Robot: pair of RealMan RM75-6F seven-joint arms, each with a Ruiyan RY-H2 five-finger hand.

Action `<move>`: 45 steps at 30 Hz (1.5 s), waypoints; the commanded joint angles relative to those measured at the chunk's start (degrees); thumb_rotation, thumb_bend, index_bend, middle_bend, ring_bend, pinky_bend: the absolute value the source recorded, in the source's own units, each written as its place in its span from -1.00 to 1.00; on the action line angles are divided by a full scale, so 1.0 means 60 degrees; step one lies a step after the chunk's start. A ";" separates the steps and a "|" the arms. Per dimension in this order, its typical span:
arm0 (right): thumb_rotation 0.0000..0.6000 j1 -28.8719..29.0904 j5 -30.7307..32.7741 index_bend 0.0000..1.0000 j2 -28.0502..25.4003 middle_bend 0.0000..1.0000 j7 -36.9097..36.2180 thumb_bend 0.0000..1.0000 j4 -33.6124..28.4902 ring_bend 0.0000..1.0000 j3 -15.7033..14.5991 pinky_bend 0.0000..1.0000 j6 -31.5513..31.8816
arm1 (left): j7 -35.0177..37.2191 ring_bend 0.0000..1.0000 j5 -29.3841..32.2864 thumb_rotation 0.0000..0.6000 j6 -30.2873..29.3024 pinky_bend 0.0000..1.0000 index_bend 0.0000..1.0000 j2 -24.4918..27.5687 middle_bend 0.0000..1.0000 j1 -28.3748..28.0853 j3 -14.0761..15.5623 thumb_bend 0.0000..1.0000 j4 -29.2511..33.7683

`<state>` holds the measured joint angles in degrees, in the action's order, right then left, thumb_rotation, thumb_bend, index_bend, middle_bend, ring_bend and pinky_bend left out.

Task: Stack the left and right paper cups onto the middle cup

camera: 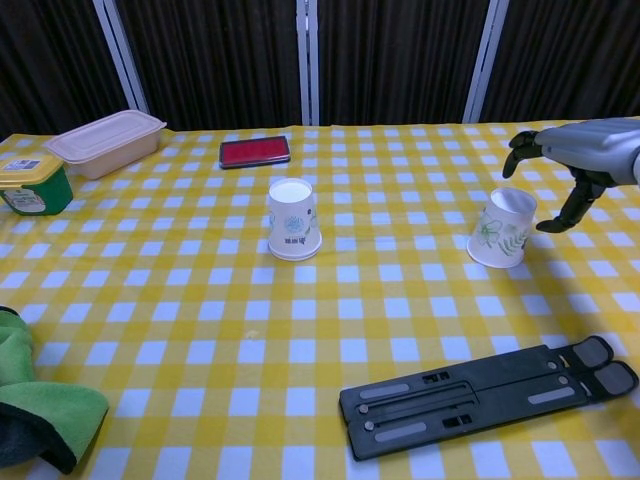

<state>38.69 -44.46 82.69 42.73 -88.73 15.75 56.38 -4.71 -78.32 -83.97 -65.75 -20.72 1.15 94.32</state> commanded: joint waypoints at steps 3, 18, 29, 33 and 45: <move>1.00 0.0307 0.0486 -0.45 0.0103 -1.00 0.0115 -0.62 0.0222 -1.00 -0.0173 -1.00 -0.0094 | -0.0039 -1.00 -0.0096 1.00 0.0115 -1.00 -1.00 -0.0014 -1.00 0.0073 -0.0112 -0.54 0.0005; 1.00 0.0823 -0.0468 -0.03 0.0430 -0.85 -0.0488 -0.37 0.0231 -1.00 -0.0167 -0.95 0.0516 | 0.0058 -1.00 -0.0204 1.00 0.0414 -1.00 -1.00 -0.0026 -1.00 0.0286 -0.0489 -0.54 -0.0087; 1.00 0.1769 -0.0572 -0.02 0.0552 -0.85 -0.0394 -0.37 -0.1119 -1.00 0.0653 -0.95 0.0785 | 0.0297 -1.00 -0.0159 1.00 0.0614 -1.00 -1.00 0.0038 -1.00 0.0392 -0.0726 -0.54 -0.0165; 1.00 0.2212 -0.0380 -0.01 0.0957 -0.85 -0.0303 -0.37 -0.1216 -1.00 0.0812 -0.94 0.0804 | 0.0402 -1.00 -0.0076 1.00 0.0715 -1.00 -1.00 0.0048 -1.00 0.0416 -0.0831 -0.54 -0.0251; 1.00 0.2952 -0.0507 -0.01 0.2338 -0.85 -0.0195 -0.39 0.0107 -1.00 0.0659 -0.93 0.1168 | 0.1010 -1.00 0.0026 1.00 0.0949 -1.00 -1.00 0.0200 -1.00 0.0503 -0.1052 -0.54 -0.0400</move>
<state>55.72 -47.12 95.75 41.56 -89.26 19.84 63.05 1.27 -78.24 -78.35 -64.61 -17.73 -5.08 92.01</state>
